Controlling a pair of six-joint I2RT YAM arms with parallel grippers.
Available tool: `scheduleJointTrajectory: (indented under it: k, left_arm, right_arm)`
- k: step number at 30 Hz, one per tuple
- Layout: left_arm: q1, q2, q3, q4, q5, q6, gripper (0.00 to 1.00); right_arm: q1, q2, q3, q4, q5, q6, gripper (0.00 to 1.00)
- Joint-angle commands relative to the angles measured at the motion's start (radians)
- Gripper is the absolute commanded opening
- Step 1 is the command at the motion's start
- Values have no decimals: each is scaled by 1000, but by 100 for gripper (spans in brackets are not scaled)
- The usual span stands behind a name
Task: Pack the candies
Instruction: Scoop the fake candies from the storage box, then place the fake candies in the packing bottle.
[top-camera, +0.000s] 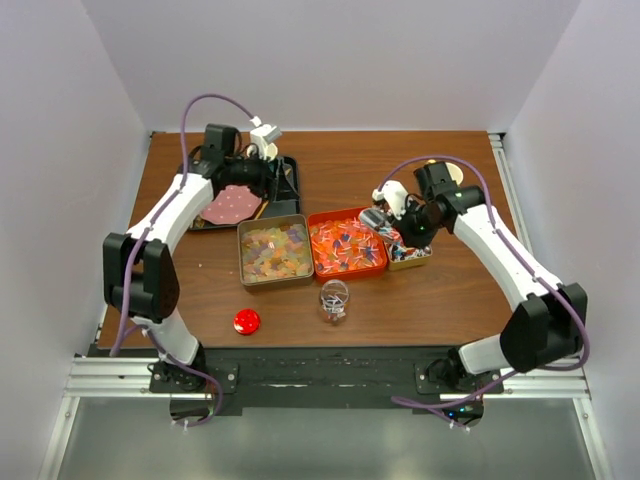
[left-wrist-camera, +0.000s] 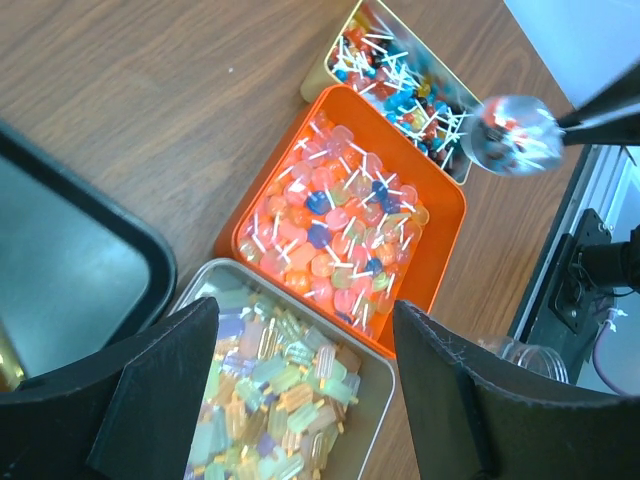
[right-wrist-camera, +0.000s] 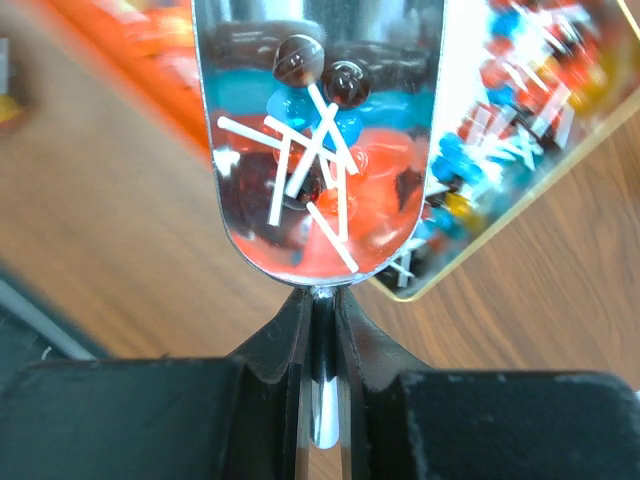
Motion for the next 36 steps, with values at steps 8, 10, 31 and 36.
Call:
scheduleJointTrajectory:
  k: [8, 10, 31, 36]
  left_arm:
    - [81, -157, -130, 62, -70, 3, 75]
    - [90, -170, -139, 62, -79, 3, 75]
    - [147, -279, -207, 82, -94, -14, 76]
    - [158, -288, -215, 91, -90, -25, 76]
  right_arm:
    - [130, -22, 261, -424, -124, -390, 0]
    - [199, -26, 264, -467, -81, -429, 0]
    - [538, 29, 282, -646, 314, -492, 0]
    - [588, 27, 282, -660, 409, -502, 0]
